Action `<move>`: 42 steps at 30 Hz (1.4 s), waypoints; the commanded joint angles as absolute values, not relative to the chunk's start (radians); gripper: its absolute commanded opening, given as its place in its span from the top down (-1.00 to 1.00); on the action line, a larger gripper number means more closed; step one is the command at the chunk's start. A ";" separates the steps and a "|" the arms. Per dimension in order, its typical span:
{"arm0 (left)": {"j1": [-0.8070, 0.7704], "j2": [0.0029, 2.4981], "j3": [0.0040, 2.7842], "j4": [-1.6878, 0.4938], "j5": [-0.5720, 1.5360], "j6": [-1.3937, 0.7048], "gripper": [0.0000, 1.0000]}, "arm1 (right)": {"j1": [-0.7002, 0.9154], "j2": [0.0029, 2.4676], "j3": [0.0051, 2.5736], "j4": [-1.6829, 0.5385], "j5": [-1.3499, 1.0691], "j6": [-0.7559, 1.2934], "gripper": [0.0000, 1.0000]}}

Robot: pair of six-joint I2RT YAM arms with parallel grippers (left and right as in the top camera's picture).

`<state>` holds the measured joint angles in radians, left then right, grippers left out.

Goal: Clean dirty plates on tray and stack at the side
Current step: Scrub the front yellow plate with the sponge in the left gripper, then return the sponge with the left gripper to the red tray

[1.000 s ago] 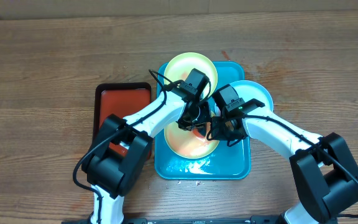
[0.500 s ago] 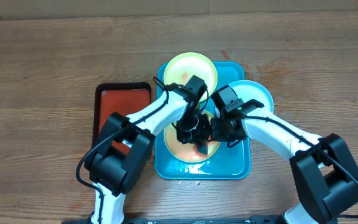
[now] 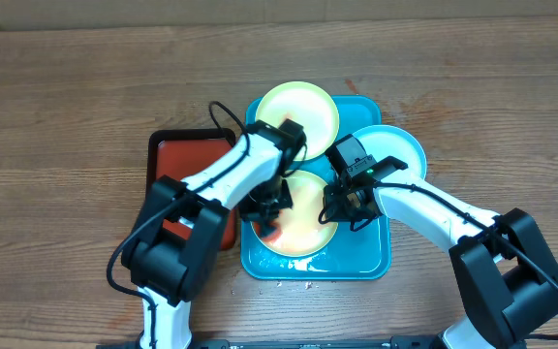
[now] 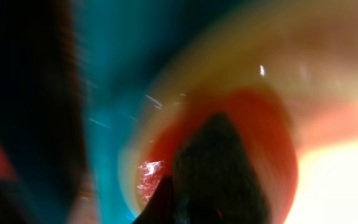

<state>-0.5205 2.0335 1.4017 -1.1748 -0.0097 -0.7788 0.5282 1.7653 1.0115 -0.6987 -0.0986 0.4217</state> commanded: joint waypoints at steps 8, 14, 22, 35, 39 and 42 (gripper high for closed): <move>-0.493 2.040 1.433 -0.991 -0.007 -0.710 0.92 | 0.523 1.782 0.998 -0.704 -0.045 0.391 0.92; -0.537 2.040 1.385 -0.780 0.271 -0.678 0.92 | 0.523 1.782 0.998 -0.704 -0.046 0.384 0.92; -0.587 2.040 1.323 -0.616 0.494 -0.751 0.91 | 0.523 1.782 0.998 -0.704 -0.046 0.385 0.92; -0.609 2.040 1.284 -0.709 0.597 -0.790 0.91 | 0.523 1.782 0.998 -0.704 -0.046 0.385 0.92; -0.597 2.028 1.284 -0.818 0.544 -0.782 0.92 | 0.523 1.782 0.998 -0.704 -0.046 0.385 0.92; -0.589 1.976 1.284 -0.879 0.426 -0.781 0.91 | 0.523 1.782 0.998 -0.705 -0.046 0.385 0.92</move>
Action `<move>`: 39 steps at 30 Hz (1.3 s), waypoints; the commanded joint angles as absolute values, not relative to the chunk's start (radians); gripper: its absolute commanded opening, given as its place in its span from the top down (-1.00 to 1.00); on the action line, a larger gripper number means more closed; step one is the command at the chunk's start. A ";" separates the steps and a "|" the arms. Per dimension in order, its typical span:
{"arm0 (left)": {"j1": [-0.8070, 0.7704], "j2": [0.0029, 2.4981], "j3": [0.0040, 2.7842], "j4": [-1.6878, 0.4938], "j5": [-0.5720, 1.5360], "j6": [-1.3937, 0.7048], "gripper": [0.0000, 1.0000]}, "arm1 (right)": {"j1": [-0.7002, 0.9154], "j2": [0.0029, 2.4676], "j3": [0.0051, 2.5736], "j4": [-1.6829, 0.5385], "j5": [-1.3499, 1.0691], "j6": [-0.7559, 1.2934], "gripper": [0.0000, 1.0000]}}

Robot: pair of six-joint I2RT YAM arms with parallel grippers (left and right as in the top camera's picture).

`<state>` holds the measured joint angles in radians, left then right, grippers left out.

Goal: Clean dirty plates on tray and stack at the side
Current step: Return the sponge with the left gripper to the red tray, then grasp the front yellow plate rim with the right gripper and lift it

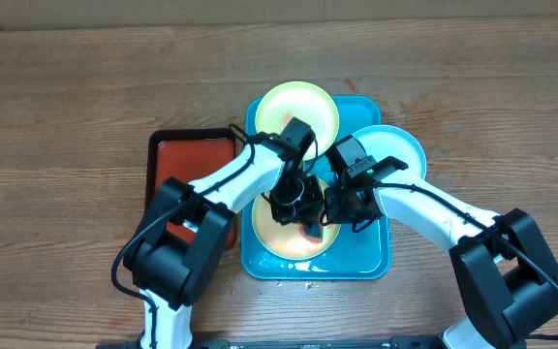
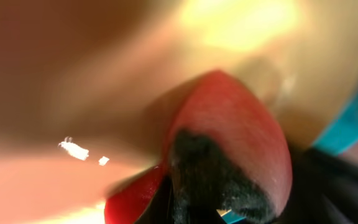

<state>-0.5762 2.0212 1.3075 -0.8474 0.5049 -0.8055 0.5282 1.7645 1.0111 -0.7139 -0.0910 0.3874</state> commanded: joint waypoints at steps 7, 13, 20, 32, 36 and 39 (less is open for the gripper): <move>-0.540 1.681 1.284 -1.001 0.146 -0.781 0.92 | 0.522 1.782 0.998 -0.708 -0.046 0.385 0.92; -0.405 1.418 1.284 -1.128 0.027 -0.735 0.91 | 0.522 1.782 0.998 -0.717 -0.046 0.385 0.92; -0.109 1.216 1.284 -1.264 -0.062 -0.595 0.92 | 0.522 1.781 1.022 -0.768 -0.046 0.385 0.92; 0.115 1.203 1.284 -1.304 -0.012 -0.455 0.92 | 0.531 1.756 1.469 -1.041 -0.004 0.274 0.92; 0.115 1.203 1.284 -1.304 0.001 -0.452 0.92 | 0.570 1.756 1.542 -0.957 0.005 0.260 0.92; 0.115 1.203 1.284 -1.303 0.001 -0.448 0.91 | 0.624 1.763 1.541 -0.862 0.020 0.261 0.92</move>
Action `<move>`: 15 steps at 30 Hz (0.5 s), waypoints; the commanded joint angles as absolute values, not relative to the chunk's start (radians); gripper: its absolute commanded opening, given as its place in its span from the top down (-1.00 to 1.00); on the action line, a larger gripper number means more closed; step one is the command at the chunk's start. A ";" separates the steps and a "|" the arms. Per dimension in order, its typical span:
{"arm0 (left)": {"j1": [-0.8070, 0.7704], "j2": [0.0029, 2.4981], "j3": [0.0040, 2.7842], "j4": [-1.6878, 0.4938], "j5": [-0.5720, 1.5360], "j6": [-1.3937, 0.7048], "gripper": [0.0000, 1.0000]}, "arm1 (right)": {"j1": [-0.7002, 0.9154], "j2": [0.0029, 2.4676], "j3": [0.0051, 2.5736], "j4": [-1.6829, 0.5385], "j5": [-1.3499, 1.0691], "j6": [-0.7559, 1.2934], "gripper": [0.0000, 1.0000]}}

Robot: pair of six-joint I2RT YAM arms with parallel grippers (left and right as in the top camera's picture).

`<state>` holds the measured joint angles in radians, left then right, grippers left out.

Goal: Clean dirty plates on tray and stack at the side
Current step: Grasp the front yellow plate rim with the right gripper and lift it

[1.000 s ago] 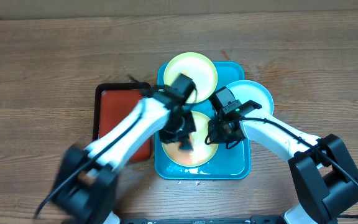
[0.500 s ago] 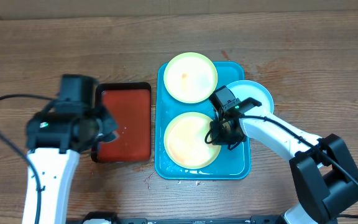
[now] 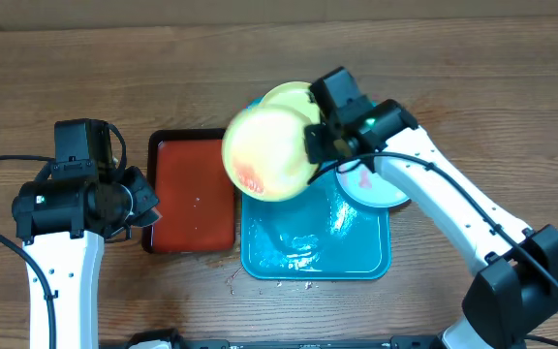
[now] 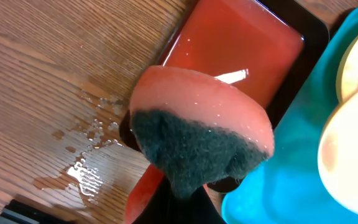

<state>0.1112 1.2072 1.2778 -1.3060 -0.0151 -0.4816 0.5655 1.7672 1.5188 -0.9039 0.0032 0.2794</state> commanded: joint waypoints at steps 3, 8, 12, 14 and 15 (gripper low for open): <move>0.115 1.203 1.284 -1.304 0.001 -0.448 0.92 | 0.690 1.787 1.541 -0.786 0.070 0.262 0.92; 0.109 1.204 1.275 -1.277 0.020 -0.434 0.92 | 0.820 1.843 1.539 -0.672 0.354 0.265 0.92; 0.109 1.209 1.236 -1.240 0.029 -0.425 0.92 | 0.856 1.847 1.539 -0.633 0.358 0.289 0.92; 0.109 1.210 1.209 -1.227 0.030 -0.425 0.91 | 0.871 1.852 1.538 -0.606 0.360 0.291 0.92; 0.109 1.210 1.198 -1.222 0.031 -0.425 0.91 | 0.879 1.858 1.538 -0.591 0.368 0.292 0.92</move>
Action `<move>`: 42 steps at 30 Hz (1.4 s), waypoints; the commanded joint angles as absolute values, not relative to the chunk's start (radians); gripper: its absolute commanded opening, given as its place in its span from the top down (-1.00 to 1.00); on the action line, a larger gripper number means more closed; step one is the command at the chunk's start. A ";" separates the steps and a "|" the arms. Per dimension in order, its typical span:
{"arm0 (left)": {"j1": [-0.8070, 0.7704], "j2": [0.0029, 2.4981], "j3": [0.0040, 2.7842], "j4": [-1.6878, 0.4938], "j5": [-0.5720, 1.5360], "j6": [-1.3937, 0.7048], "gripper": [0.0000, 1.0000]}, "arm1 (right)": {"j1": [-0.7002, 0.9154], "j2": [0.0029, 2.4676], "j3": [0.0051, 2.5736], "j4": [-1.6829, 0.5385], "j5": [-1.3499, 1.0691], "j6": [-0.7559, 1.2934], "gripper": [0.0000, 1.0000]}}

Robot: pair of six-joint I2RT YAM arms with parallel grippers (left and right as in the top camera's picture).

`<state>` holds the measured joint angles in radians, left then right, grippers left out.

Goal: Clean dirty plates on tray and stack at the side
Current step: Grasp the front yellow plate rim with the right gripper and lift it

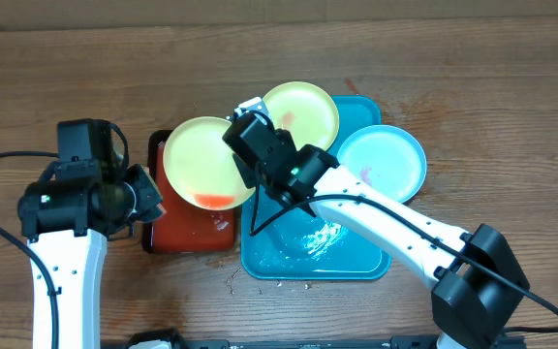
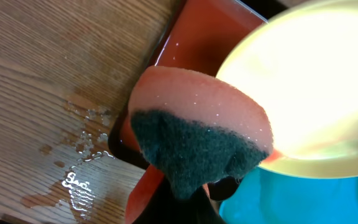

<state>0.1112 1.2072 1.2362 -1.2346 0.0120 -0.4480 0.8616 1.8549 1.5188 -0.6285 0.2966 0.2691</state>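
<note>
My right gripper (image 1: 244, 124) is shut on the rim of a yellow plate (image 1: 201, 155) and holds it above the red basin (image 1: 190, 231). A red smear shows at the plate's near edge. In the left wrist view the same yellow plate (image 2: 316, 87) hangs over the red basin (image 2: 194, 37). My left gripper (image 1: 147, 194) stays left of the basin, shut on a pink sponge (image 2: 197, 118) with a dark scouring side. A second yellow-green plate (image 1: 306, 111) lies at the back of the blue tray (image 1: 356, 257).
A light blue plate (image 1: 384, 160) rests at the blue tray's right edge. Water glistens in the blue tray and on the wooden table (image 2: 79, 180) left of the basin. A few crumbs lie on the table in front of the tray.
My right gripper has carried the yellow plate left, from above the blue tray's back left corner to over the red basin. The left gripper and sponge have barely moved.
First my left gripper pressed the sponge on the yellow plate in the blue tray while the right gripper held its rim. Then the sponge was further right on the plate. Later the left arm was beside the basin and the right held the plate up, now over the basin.
</note>
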 commanded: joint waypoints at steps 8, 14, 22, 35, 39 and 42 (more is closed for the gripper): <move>0.109 1.209 1.177 -1.216 0.034 -0.422 0.92 | 0.957 1.882 1.538 -0.521 0.768 0.291 0.92; 0.104 1.211 1.137 -1.150 0.045 -0.382 0.92 | 1.011 1.882 1.538 -0.517 0.893 0.283 0.92; 0.102 1.232 0.854 -0.862 0.073 -0.381 0.92 | 1.016 1.882 1.538 -0.518 0.889 0.284 0.92; 0.104 1.287 0.789 -0.723 0.143 -0.400 0.14 | 1.016 1.882 1.538 -0.533 0.844 0.282 0.92; 0.107 1.287 0.908 -0.860 0.177 -0.400 -0.07 | 1.016 1.882 1.538 -0.532 0.807 0.269 0.92; 0.107 1.287 1.021 -0.987 0.176 -0.399 -0.11 | 1.027 1.882 1.538 -0.527 0.811 0.229 0.92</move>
<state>0.1112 1.2858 0.8875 -0.9096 0.1432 -0.4110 1.0203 1.8839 1.5188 -0.5385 0.8165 0.2646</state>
